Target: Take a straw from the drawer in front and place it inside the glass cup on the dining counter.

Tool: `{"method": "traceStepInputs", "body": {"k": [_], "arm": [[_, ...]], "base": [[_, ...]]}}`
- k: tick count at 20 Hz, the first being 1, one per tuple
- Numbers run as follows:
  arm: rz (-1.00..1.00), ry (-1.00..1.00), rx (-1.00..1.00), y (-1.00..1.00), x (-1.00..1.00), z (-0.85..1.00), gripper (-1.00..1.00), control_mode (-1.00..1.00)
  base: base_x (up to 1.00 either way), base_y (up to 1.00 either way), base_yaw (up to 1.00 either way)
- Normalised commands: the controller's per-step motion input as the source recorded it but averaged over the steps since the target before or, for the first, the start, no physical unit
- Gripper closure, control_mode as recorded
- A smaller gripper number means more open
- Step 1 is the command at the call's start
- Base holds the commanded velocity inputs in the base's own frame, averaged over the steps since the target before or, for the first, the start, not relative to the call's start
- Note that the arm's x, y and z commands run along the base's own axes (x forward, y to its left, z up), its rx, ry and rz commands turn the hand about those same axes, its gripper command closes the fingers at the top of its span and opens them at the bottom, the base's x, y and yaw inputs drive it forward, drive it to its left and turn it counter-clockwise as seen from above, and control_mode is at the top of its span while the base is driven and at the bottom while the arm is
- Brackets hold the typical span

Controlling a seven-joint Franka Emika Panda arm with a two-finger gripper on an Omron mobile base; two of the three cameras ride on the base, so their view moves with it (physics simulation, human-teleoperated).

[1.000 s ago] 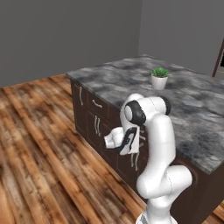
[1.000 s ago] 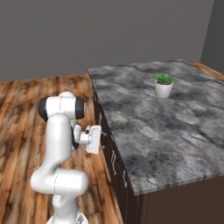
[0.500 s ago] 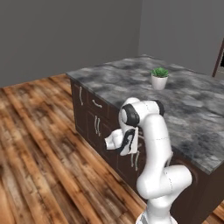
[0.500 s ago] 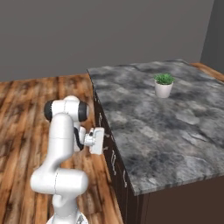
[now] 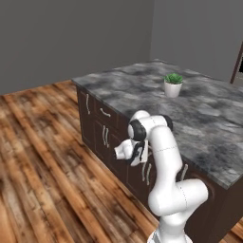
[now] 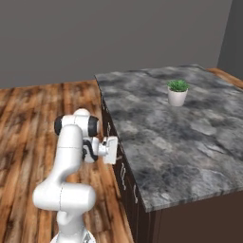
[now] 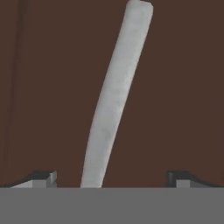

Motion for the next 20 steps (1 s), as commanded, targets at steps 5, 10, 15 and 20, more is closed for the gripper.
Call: {"method": "traceStepInputs", "body": {"k": [5,10,15,20], "arm": [[0.04,0.0,0.0,-0.14,0.55,-0.31,-1.0,-1.0],[0.06,-0.02,0.0,-0.01,0.45,-0.42,-1.0,-1.0],[0.04,0.0,0.0,-0.17,0.44,-0.12,1.0,-1.0],[0.01,0.0,0.01,-0.31,0.31,-0.01,1.0,-1.0]], "base": [[0.0,0.0,0.0],[0.0,0.0,0.0],[0.0,0.0,0.0],[0.0,0.0,0.0]]}}
